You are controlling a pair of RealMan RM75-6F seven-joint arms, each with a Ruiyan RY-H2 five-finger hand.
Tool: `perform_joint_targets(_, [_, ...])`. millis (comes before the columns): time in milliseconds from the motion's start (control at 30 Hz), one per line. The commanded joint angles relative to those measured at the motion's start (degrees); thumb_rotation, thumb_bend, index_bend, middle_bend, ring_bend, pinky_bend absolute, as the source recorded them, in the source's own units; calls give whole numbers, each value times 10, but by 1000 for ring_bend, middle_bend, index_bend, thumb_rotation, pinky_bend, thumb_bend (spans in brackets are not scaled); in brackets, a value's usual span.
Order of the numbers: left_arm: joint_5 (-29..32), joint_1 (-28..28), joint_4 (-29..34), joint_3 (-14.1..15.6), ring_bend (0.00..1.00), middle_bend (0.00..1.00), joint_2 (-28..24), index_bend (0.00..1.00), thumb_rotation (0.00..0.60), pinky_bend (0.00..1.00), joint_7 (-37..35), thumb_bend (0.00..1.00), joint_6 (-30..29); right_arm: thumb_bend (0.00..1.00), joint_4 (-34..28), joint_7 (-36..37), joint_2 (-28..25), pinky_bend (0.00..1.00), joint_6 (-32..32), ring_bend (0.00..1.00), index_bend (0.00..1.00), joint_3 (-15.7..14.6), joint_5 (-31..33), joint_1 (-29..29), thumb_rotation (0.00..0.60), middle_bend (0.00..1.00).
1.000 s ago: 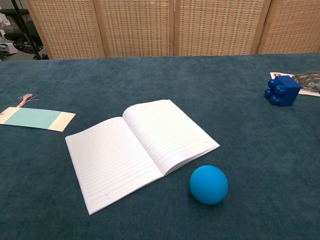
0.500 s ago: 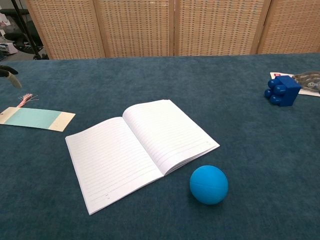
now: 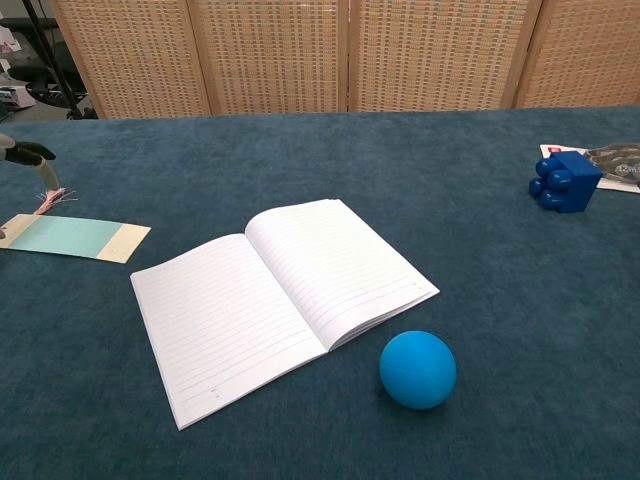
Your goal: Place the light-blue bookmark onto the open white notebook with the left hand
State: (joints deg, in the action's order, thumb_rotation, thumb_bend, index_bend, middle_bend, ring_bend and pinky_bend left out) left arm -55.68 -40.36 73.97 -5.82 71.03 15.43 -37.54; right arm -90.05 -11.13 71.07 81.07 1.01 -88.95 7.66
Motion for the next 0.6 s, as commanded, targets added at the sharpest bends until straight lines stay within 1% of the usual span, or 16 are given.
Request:
perform_joint_targets(33, [14,-8,-3,5,0,0,6,266,600,0,15,198,1,93,0,0,0,0,0,0,0,0,0,0,600,0])
perform_joint_targets(233, [33,-18,-10,14,0,0,19,266,600,0,36,201,-2,91,0,1,-1,0,-1,0,0,0,2,0,600,0])
perform_joint_targets(600, [43,-25,-20,24,0,0,33,266,600,0,54,203,-11,91,-1,0,-1,0,-2,0,0,0,3,1,600,0])
